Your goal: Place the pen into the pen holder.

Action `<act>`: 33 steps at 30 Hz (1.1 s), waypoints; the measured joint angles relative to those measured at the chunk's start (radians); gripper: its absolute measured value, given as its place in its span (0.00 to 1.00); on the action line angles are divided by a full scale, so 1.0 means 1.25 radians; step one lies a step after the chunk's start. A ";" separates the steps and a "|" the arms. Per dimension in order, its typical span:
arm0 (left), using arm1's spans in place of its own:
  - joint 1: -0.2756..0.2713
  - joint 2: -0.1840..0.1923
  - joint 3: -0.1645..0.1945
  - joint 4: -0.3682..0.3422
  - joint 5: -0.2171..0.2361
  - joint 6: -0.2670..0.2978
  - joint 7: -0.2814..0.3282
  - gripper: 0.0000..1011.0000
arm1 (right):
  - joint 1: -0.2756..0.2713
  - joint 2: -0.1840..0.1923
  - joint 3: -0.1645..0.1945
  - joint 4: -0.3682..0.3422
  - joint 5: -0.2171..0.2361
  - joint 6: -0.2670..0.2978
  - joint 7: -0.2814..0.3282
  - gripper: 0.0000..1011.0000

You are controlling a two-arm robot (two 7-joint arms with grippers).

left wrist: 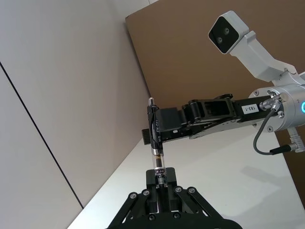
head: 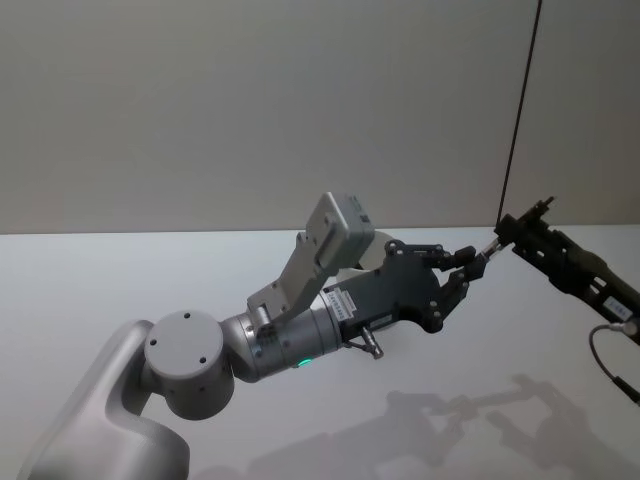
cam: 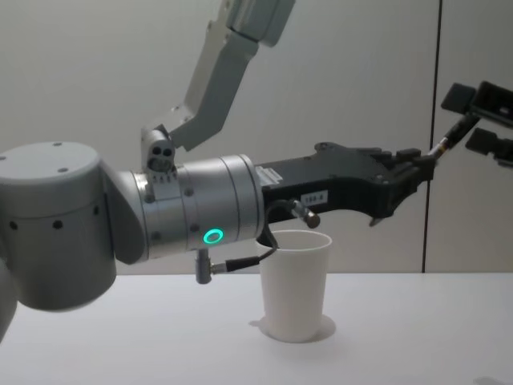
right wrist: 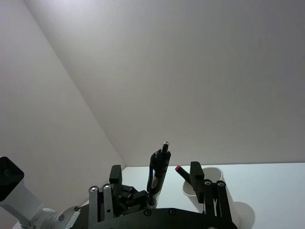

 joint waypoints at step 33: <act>0.000 0.000 0.000 0.000 -0.002 0.000 0.000 0.13 | -0.001 0.008 -0.010 0.001 0.016 -0.047 -0.005 0.18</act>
